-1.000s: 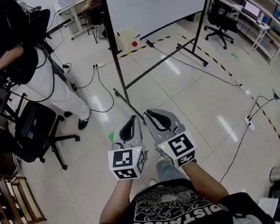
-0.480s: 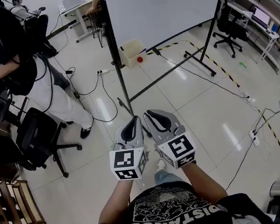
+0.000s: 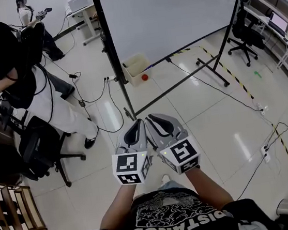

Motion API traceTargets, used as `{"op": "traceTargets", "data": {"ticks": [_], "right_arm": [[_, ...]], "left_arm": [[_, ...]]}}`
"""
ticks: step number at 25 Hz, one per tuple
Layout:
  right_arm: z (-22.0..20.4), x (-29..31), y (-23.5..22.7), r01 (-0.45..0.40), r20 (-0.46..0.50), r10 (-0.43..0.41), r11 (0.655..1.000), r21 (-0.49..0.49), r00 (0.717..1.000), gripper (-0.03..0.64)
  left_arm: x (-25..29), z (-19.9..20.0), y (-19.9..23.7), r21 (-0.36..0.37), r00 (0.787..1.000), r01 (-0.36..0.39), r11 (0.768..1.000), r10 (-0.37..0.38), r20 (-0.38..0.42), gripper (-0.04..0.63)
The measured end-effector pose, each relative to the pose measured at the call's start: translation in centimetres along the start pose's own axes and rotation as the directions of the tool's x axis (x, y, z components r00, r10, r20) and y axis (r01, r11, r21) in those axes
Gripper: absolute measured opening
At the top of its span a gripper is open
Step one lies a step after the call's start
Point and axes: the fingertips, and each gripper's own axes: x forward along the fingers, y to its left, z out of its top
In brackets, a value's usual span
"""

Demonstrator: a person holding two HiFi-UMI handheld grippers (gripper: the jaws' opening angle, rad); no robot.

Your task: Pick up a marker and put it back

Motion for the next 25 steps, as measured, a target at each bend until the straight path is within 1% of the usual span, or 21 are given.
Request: {"op": "traceTargets", "data": {"ticks": [4, 11, 25], "right_arm": [[0.2, 1.4, -2.1, -0.016, 0.008, 0.016, 1.0, -0.007, 1.0, 0.02], [0.3, 4.6, -3.9, -0.053, 0.003, 0.054, 0.998, -0.02, 0.999, 0.026], [0.6, 13.0, -8.2, -0.056, -0.02, 0.055, 0.997, -0.052, 0.998, 0.031]], "left_arm": [[2.0, 0.5, 0.4, 0.01, 1.0, -0.02, 1.0, 0.02, 0.009, 0.006], [4.6, 0.7, 2.6, -0.005, 0.998, -0.064, 0.998, 0.064, 0.012, 0.006], [11.4, 1.9, 8.7, -0.033, 0.996, -0.082, 0.996, 0.083, 0.021, 0.006]]}}
